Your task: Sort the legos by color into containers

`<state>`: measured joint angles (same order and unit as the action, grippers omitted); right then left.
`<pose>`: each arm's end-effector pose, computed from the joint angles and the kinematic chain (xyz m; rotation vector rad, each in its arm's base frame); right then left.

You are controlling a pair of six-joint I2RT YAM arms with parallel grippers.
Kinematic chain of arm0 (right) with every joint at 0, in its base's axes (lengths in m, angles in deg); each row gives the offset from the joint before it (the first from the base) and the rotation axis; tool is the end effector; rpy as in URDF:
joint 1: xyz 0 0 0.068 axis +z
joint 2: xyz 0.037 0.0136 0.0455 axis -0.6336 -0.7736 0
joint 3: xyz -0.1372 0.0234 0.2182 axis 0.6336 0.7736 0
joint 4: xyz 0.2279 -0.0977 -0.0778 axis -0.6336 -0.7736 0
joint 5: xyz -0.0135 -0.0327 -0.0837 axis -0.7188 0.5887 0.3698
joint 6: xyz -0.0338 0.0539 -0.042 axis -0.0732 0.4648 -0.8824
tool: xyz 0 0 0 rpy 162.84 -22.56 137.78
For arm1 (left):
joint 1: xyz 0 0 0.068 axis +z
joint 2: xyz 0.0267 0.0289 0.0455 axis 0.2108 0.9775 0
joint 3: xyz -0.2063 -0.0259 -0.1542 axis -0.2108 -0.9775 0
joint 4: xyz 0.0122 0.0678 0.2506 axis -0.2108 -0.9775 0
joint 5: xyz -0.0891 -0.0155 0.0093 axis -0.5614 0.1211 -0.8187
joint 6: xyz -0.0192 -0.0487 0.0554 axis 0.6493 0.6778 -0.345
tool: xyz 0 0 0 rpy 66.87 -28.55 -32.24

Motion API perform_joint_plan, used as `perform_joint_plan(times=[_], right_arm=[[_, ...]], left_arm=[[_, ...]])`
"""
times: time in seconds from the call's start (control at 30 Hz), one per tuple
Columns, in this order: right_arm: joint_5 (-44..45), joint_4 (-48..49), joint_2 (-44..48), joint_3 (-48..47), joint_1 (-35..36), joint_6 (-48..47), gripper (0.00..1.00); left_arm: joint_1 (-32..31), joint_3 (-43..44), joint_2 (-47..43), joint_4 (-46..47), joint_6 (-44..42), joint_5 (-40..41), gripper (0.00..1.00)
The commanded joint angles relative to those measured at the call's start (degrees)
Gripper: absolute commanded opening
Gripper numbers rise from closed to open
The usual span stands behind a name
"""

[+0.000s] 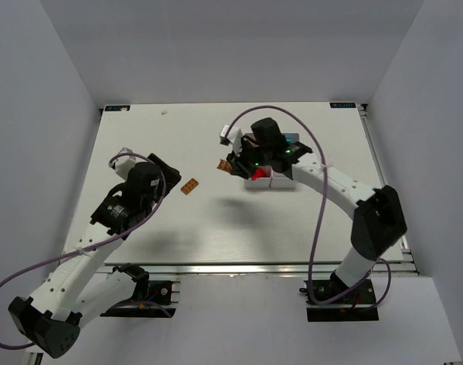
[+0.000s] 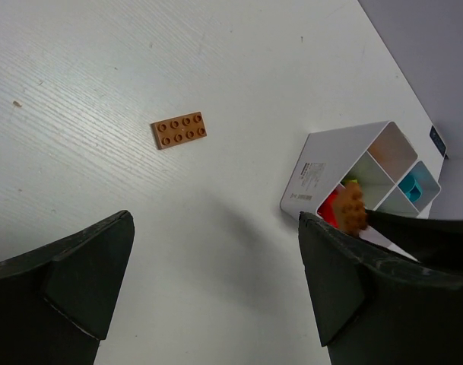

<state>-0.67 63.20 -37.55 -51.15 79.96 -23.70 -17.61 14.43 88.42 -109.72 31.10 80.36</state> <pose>0.3032 0.2881 0.2633 -1.2823 1.7826 0.5550 0.1910 -0.0752 0.2946 -0.8311 2.0207 -0.3728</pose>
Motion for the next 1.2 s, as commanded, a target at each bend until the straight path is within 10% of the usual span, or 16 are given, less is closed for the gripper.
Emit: perform_joint_plan(times=[0.0,0.47,0.9,1.17], right_arm=[[-1.04,-7.58,7.03,2.42,-3.45,-14.93,0.00],[12.85,-10.09,16.72,15.69,-17.70,-52.04,0.00],[15.67,-7.09,9.86,14.11,-19.73,-53.30,0.02],[14.87,-7.18,9.24,14.72,-18.94,-53.12,0.39]], left_arm=[[0.25,-1.00,0.10,3.13,-1.79,-0.83,0.98],[0.25,-3.03,3.44,9.37,-6.37,-4.35,0.98],[0.25,-6.28,-0.95,9.02,-3.03,-4.44,0.98],[0.25,-6.80,-2.18,7.88,-2.41,-4.00,0.98]])
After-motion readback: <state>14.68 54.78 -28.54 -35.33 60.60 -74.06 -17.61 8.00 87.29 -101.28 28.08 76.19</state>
